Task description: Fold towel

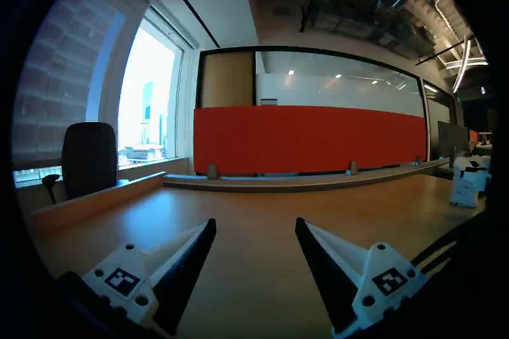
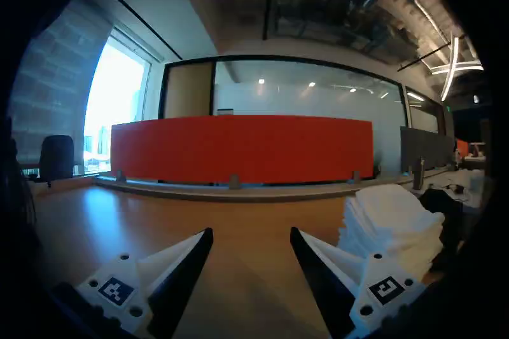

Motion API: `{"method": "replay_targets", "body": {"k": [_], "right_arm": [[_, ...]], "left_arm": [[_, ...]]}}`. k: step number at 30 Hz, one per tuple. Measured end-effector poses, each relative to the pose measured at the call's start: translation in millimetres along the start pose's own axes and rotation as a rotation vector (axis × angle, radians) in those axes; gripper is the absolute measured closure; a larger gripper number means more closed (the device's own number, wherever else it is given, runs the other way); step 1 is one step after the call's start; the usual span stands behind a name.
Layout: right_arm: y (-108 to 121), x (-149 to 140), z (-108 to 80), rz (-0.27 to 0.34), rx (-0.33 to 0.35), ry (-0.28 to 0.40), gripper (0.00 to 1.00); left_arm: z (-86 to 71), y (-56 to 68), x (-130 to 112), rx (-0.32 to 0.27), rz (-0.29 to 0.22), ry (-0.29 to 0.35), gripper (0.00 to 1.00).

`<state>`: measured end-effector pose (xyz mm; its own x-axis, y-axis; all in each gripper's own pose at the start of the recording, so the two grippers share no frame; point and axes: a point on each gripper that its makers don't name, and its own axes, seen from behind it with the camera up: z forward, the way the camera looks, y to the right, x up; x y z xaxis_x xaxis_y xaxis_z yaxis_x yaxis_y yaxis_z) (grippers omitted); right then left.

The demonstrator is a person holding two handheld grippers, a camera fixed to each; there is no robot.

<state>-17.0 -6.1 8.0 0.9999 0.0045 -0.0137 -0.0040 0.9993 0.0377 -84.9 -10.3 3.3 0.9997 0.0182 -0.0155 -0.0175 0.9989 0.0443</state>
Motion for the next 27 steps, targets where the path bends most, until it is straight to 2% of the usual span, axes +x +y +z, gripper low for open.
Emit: {"method": "replay_targets", "body": {"k": [27], "right_arm": [[3.2,-1.8,0.9,-0.001,-0.011,-0.003,0.04]], "left_arm": [[-0.1,0.0,-0.2,0.001,0.003,-0.001,0.07]]}}
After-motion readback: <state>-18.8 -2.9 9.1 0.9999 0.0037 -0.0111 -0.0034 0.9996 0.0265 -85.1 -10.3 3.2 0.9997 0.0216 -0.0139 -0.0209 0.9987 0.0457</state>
